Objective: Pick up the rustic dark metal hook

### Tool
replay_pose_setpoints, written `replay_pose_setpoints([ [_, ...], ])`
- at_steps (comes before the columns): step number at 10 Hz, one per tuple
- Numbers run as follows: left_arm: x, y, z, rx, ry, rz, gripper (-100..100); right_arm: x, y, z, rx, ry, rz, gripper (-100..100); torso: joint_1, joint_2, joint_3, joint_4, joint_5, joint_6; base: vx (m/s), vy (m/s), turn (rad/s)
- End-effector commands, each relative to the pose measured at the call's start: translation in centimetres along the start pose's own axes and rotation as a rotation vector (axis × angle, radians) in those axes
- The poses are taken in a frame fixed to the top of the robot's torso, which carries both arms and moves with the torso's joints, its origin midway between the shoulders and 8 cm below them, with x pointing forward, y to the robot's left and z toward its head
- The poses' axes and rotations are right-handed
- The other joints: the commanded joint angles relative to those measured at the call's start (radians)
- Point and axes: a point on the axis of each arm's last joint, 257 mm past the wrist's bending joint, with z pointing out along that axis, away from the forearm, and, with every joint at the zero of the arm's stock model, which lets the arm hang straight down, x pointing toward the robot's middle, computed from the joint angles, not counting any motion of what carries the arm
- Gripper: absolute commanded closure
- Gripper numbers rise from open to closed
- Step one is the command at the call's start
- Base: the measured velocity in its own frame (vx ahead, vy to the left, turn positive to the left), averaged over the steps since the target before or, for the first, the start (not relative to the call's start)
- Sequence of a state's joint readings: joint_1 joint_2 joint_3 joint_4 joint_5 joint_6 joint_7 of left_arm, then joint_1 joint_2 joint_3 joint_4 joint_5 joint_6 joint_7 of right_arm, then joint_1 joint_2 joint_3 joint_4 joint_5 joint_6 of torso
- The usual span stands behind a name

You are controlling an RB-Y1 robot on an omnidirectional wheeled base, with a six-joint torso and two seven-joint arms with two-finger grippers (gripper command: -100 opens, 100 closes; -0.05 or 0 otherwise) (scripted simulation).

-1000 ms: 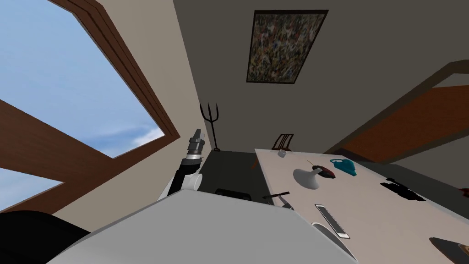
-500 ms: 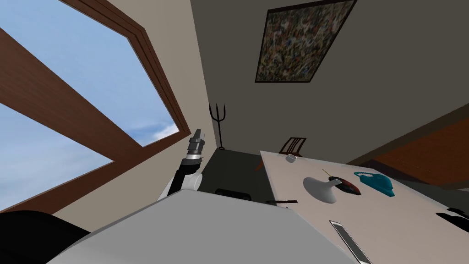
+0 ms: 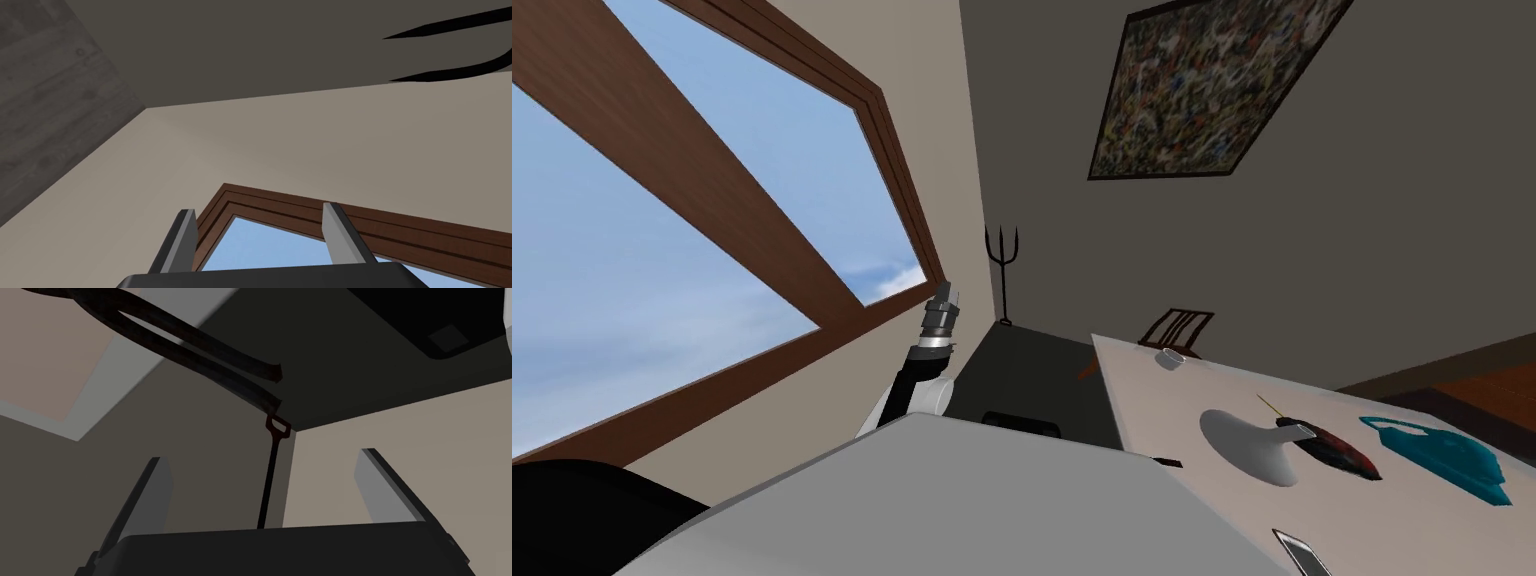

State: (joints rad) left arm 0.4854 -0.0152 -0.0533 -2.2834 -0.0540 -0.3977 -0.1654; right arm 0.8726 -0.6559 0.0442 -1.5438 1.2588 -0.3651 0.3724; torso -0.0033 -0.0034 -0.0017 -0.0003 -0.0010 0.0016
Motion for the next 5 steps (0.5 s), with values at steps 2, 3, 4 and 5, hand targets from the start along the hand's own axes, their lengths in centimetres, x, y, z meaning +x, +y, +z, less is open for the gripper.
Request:
replay_pose_setpoints([
  [2,0.0,0.0,0.0,0.0,0.0,0.0,0,3.7,-0.3,-0.5,0.012,0.093,-0.061,-100,0.0,0.0,0.0,0.0,0.0,0.0,-0.012,0.008,0.202],
  [3,0.0,0.0,0.0,0.0,0.0,0.0,0,4.1,-0.3,-0.6,0.007,0.105,-0.089,-100,0.0,0.0,0.0,0.0,0.0,-0.001,-0.012,0.005,0.222],
  [4,0.0,0.0,0.0,0.0,0.0,0.0,0,6.9,-0.8,-1.3,0.018,0.171,-0.118,-100,0.0,0.0,0.0,0.0,0.0,0.0,-0.014,0.015,0.354],
  [5,0.0,0.0,0.0,0.0,0.0,0.0,0,7.3,-0.7,-1.3,0.015,0.181,-0.132,-100,0.0,0.0,0.0,0.0,0.0,-0.001,-0.009,0.005,0.147],
])
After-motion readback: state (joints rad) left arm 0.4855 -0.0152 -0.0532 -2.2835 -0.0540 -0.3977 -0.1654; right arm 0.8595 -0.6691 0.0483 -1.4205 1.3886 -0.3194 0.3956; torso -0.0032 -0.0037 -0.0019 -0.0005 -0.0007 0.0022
